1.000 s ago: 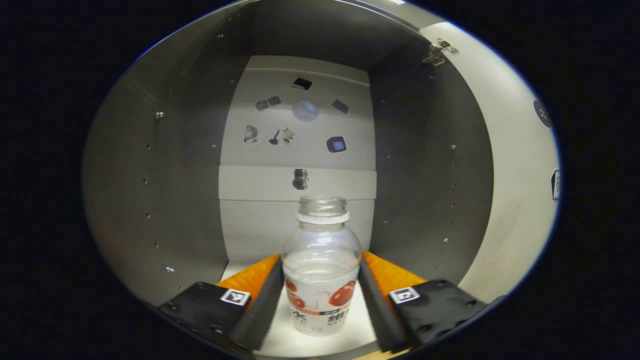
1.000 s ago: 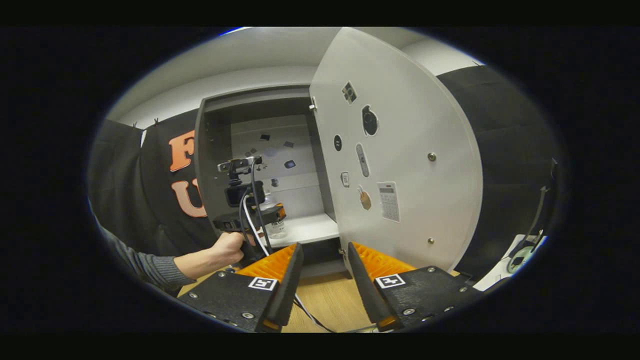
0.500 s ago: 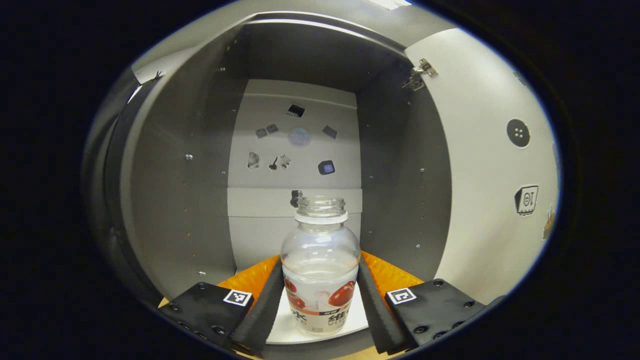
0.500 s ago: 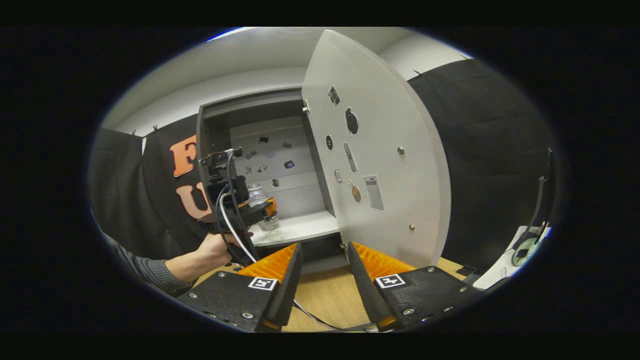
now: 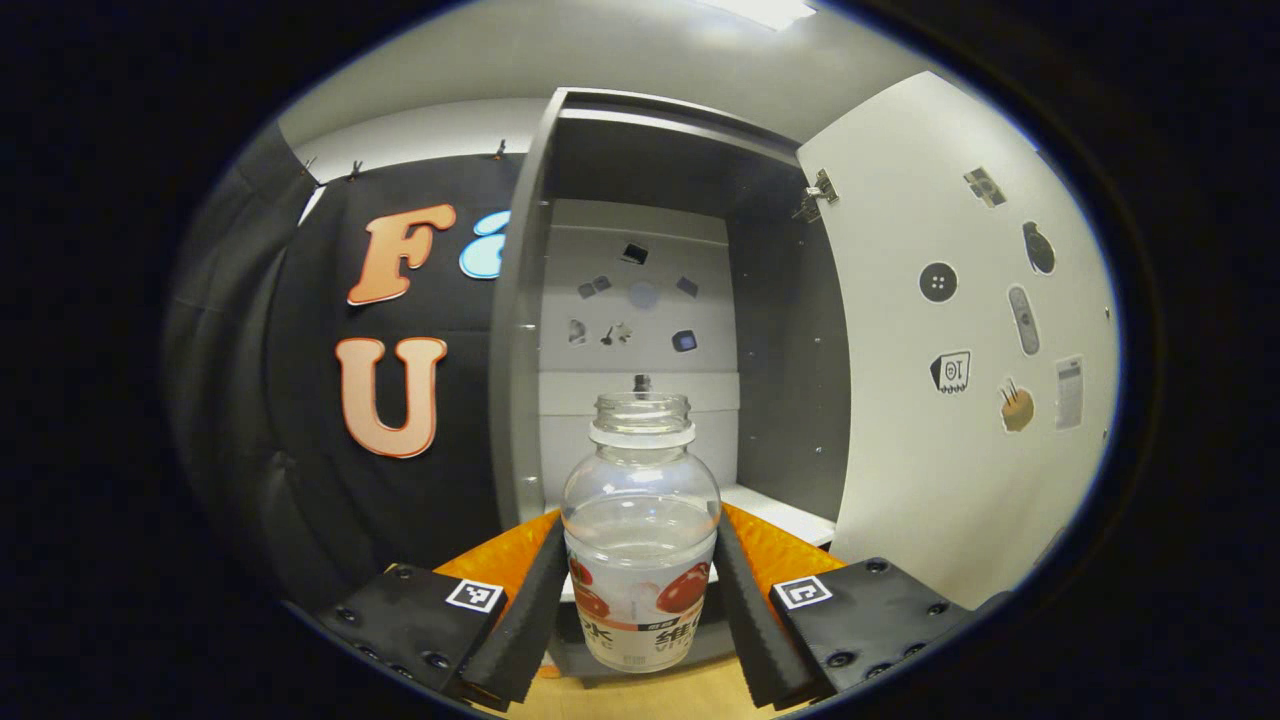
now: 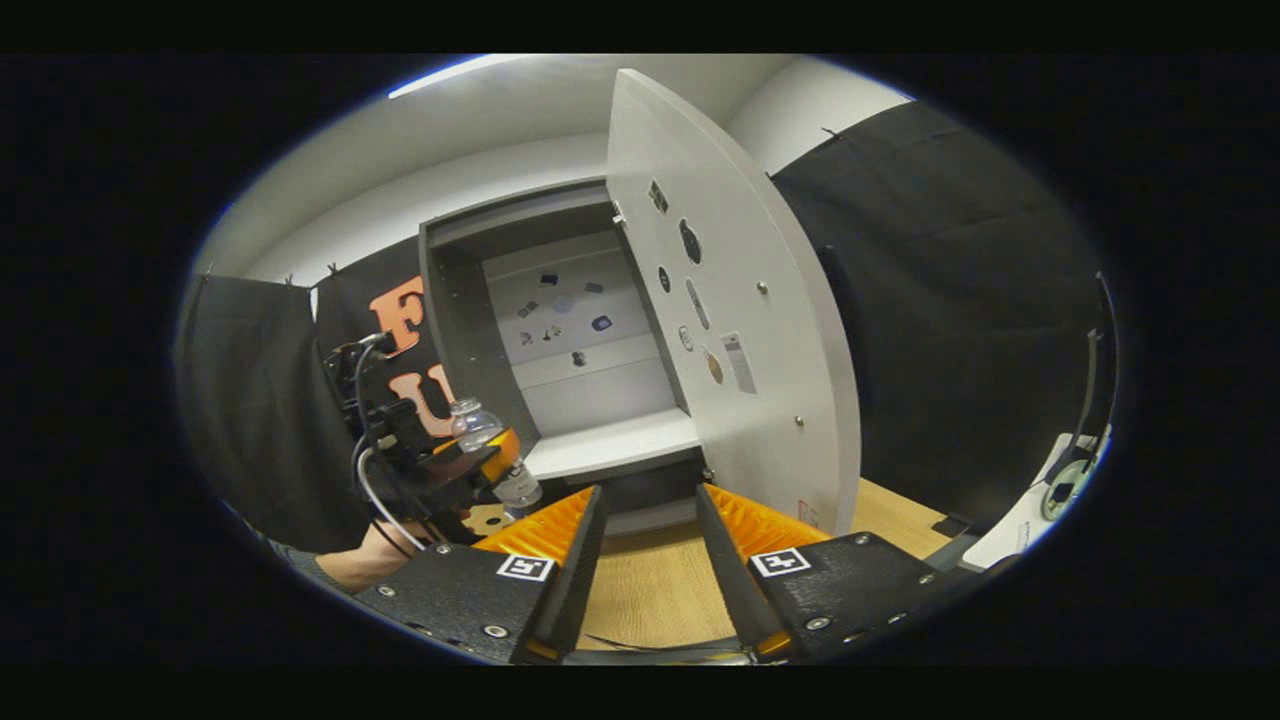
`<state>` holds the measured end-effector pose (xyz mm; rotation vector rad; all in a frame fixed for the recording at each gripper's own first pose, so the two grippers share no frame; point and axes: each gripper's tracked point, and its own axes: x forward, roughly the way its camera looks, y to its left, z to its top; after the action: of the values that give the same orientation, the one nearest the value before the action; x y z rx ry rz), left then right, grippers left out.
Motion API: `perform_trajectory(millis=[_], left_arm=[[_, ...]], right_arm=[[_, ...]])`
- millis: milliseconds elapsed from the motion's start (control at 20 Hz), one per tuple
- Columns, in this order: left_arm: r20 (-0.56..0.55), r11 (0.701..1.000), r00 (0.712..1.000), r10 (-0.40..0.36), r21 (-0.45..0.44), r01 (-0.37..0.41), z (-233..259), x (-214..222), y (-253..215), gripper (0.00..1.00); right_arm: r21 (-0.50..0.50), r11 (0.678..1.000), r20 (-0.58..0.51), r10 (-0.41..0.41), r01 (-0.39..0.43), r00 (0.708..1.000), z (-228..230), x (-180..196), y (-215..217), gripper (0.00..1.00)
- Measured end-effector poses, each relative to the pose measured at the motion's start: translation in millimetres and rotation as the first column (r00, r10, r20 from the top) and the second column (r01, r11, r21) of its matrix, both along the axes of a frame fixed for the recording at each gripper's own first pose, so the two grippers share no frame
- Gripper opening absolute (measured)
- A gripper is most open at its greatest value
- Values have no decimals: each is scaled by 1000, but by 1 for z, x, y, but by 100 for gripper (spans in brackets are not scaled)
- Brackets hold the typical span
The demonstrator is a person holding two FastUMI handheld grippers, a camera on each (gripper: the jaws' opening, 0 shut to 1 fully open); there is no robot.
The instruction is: Open the cabinet door with the right hand, grasp the bottle in the cabinet with the left hand and place it on the coaster, then close the cabinet door with the right hand.
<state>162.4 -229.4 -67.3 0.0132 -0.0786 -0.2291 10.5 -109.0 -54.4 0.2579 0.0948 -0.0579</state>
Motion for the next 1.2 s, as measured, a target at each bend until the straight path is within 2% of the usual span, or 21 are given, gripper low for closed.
perform_trajectory(millis=[300, 500, 850, 1200], left_arm=[[-44, 995, 995, 87, 51, -85, -82, -70, 45, 83], [-97, 991, 987, 130, 30, -128, -142, -99, 70, 83], [-87, 986, 985, 148, 85, -141, -215, -101, 87, 83], [-155, 982, 973, 170, 107, -155, -289, -92, 93, 83]], right_arm=[[17, 997, -54, 75, -74, 996, -26, -14, 18, 57], [1, 996, -112, 94, -94, 989, -45, -18, 24, 57], [-2, 997, -166, 71, -73, 984, -70, -12, 26, 57], [8, 999, -247, 53, -53, 968, -102, 2, 23, 57]])
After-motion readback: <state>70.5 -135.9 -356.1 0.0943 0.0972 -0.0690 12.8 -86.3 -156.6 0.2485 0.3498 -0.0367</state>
